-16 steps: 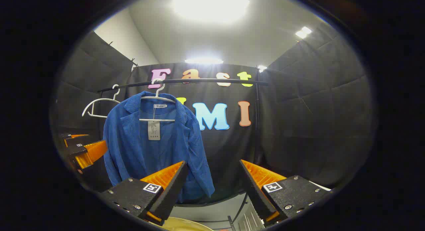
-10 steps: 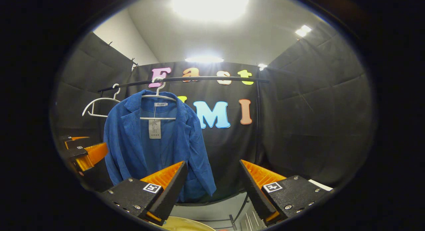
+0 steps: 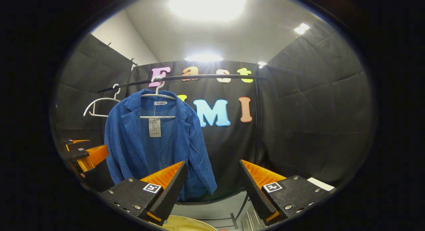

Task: Grasp the clothes on the hanger with both hands and then place them into the laundry hamper below.

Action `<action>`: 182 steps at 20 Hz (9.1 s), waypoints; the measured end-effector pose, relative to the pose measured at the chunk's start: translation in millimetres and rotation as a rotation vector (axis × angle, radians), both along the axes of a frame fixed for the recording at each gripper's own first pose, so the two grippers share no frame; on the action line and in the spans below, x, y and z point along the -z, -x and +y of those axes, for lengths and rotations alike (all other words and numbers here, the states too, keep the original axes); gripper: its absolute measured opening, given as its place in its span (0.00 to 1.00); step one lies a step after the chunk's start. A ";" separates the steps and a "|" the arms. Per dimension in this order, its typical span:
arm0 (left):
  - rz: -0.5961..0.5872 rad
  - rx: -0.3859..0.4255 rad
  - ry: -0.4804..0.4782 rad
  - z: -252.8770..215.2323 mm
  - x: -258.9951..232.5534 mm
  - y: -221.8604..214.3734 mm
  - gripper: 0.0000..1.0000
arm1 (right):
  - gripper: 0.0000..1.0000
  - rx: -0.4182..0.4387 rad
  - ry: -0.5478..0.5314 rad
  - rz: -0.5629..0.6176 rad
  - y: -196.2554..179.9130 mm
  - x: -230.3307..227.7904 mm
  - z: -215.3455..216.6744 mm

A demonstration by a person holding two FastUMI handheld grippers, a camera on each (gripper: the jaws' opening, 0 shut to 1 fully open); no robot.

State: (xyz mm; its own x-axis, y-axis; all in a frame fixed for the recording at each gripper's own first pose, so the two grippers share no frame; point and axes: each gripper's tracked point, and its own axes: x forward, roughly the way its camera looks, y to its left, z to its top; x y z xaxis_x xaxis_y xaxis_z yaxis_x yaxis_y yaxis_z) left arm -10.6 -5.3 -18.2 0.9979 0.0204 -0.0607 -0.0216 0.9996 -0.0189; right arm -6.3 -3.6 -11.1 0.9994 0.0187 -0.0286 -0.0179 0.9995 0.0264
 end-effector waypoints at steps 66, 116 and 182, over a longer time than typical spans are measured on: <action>-0.055 -0.428 -0.116 14.4 -15.0 -181.7 0.12 | 0.05 -0.476 -0.162 -0.092 -297.1 -28.0 155.2; -0.107 -0.103 0.023 158.8 -93.7 -231.5 0.02 | 0.02 -0.270 -0.205 -0.054 -415.3 -23.9 74.8; 0.709 0.014 0.096 -4.5 355.8 62.7 0.07 | 0.06 -0.467 0.106 0.731 21.7 313.8 116.8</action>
State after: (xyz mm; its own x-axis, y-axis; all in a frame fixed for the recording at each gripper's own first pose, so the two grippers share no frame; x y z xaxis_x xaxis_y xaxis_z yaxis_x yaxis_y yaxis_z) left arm -73.3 -9.8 -373.9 0.7177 -0.0305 -0.6956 -0.0482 0.9945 -0.0934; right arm -28.0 113.2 -324.9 0.6206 0.3824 -0.6846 -0.4409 0.8921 0.0986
